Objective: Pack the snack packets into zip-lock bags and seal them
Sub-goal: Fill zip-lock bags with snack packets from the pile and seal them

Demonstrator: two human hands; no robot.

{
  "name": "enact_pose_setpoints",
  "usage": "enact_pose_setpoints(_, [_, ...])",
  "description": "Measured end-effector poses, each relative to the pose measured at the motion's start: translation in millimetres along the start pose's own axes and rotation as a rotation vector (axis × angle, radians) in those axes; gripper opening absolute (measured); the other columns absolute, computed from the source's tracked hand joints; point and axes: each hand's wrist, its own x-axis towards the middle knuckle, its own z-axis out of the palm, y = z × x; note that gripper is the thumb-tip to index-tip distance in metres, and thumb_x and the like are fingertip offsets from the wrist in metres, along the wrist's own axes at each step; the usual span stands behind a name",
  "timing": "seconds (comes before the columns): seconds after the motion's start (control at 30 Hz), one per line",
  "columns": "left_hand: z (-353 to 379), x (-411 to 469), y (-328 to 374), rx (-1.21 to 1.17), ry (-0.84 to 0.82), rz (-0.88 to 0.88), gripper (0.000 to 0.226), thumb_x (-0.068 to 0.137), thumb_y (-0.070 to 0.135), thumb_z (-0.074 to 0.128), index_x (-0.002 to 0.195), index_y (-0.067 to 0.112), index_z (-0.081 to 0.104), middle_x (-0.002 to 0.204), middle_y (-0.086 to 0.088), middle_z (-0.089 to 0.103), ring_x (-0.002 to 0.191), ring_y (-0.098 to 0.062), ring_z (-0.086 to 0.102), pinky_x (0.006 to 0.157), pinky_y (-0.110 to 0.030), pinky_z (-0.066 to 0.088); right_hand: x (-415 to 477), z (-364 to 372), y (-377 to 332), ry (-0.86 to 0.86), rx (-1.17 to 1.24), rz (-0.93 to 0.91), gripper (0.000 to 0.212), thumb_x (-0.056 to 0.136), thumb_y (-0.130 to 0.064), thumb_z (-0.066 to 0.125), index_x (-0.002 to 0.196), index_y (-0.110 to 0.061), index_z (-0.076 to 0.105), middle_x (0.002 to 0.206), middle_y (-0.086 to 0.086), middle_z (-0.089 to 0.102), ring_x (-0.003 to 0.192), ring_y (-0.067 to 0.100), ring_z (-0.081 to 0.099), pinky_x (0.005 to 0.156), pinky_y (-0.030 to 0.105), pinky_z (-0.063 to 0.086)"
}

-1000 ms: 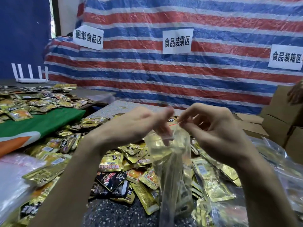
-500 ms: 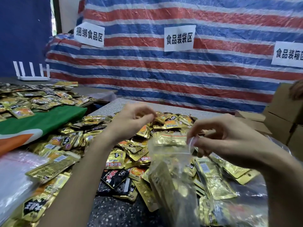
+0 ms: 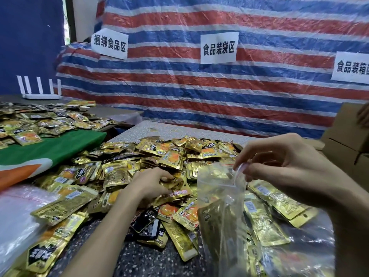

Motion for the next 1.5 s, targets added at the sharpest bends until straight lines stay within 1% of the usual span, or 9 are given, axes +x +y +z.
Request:
enact_pose_setpoints(0.13, [-5.8, -0.7, 3.6, -0.017, 0.239, 0.004, 0.035, 0.1, 0.027, 0.049, 0.126, 0.048, 0.06, 0.121, 0.01, 0.068, 0.094, -0.017, 0.063, 0.084, -0.036, 0.048, 0.6, -0.3, 0.5, 0.022, -0.008, -0.002, 0.013, 0.081, -0.012, 0.069, 0.08, -0.02, 0.079, 0.076, 0.006, 0.074, 0.069, 0.022, 0.072, 0.069, 0.05, 0.06])
enact_pose_setpoints(0.3, [-25.1, -1.8, 12.9, -0.386, 0.55, 0.024, 0.027, 0.101, 0.024, 0.054, 0.119, 0.037, 0.069, 0.102, 0.007, 0.07, 0.072, -0.01, 0.056, 0.062, -0.028, 0.041, 0.5, -1.4, 0.8, 0.015, -0.014, 0.011, 0.013, 0.082, -0.011, 0.069, 0.082, -0.02, 0.079, 0.078, 0.005, 0.074, 0.072, 0.022, 0.072, 0.068, 0.05, 0.061])
enact_pose_setpoints(0.43, [-55.0, -18.3, 30.1, -0.957, 0.696, 0.101, 0.023, 0.099, 0.014, 0.059, 0.117, 0.024, 0.068, 0.095, 0.006, 0.073, 0.074, 0.001, 0.067, 0.057, -0.016, 0.05, 1.0, -1.6, -0.6, 0.002, 0.001, 0.016, 0.012, 0.08, -0.014, 0.068, 0.083, -0.018, 0.079, 0.078, 0.006, 0.074, 0.072, 0.021, 0.072, 0.068, 0.048, 0.061])
enact_pose_setpoints(0.6, [-80.7, -42.8, 49.1, -1.067, 0.807, 0.241, 0.035, 0.094, 0.017, 0.066, 0.125, 0.032, 0.061, 0.095, 0.006, 0.072, 0.08, -0.01, 0.073, 0.064, -0.026, 0.06, 0.9, -1.9, -0.8, -0.005, -0.033, 0.012, 0.011, 0.082, -0.016, 0.069, 0.085, -0.019, 0.079, 0.08, 0.005, 0.074, 0.072, 0.019, 0.072, 0.069, 0.047, 0.06])
enact_pose_setpoints(0.73, [-89.0, -57.4, 65.2, -1.063, 0.79, 0.342, 0.019, 0.095, 0.016, 0.065, 0.113, 0.023, 0.064, 0.095, 0.011, 0.074, 0.082, -0.005, 0.073, 0.059, -0.018, 0.057, 0.7, -0.7, -1.2, -0.001, -0.049, 0.006, 0.011, 0.082, -0.016, 0.069, 0.085, -0.021, 0.079, 0.08, 0.001, 0.075, 0.073, 0.018, 0.072, 0.07, 0.049, 0.059])
enact_pose_setpoints(0.9, [-95.2, -70.3, 77.3, -1.084, 0.805, 0.361, 0.012, 0.098, 0.018, 0.061, 0.106, 0.011, 0.063, 0.09, 0.005, 0.074, 0.08, -0.01, 0.074, 0.059, -0.025, 0.06, 1.0, 0.5, -0.5, 0.003, -0.067, 0.0, 0.014, 0.083, -0.011, 0.07, 0.083, -0.023, 0.079, 0.079, 0.0, 0.074, 0.074, 0.016, 0.071, 0.073, 0.048, 0.059])
enact_pose_setpoints(1.13, [-99.0, -89.8, 97.5, -1.01, 1.059, 0.286, 0.007, 0.097, 0.021, 0.063, 0.091, 0.019, 0.06, 0.073, 0.007, 0.069, 0.051, -0.001, 0.064, 0.041, -0.015, 0.046, 0.3, 3.9, -7.1, -0.016, -0.066, -0.04, 0.011, 0.084, -0.024, 0.069, 0.087, -0.024, 0.079, 0.08, -0.001, 0.074, 0.072, 0.014, 0.071, 0.071, 0.043, 0.058])
enact_pose_setpoints(1.27, [-93.5, -98.0, 109.6, -0.905, 1.04, 0.237, 0.013, 0.097, 0.023, 0.064, 0.085, 0.022, 0.058, 0.064, 0.002, 0.068, 0.041, -0.012, 0.062, 0.033, -0.026, 0.043, 0.7, 9.7, -13.7, -0.018, -0.036, -0.072, 0.012, 0.083, -0.023, 0.069, 0.088, -0.023, 0.08, 0.078, -0.002, 0.074, 0.069, 0.015, 0.07, 0.065, 0.043, 0.058])
enact_pose_setpoints(1.5, [-80.9, -103.3, 125.0, -0.745, 0.791, 0.256, 0.023, 0.088, 0.019, 0.071, 0.07, 0.018, 0.055, 0.058, 0.0, 0.064, 0.039, -0.009, 0.059, 0.035, -0.021, 0.041, 5.8, 19.1, -18.3, 0.061, -0.022, -0.139, 0.012, 0.081, -0.011, 0.071, 0.086, -0.016, 0.08, 0.075, 0.006, 0.07, 0.064, 0.021, 0.067, 0.061, 0.048, 0.053])
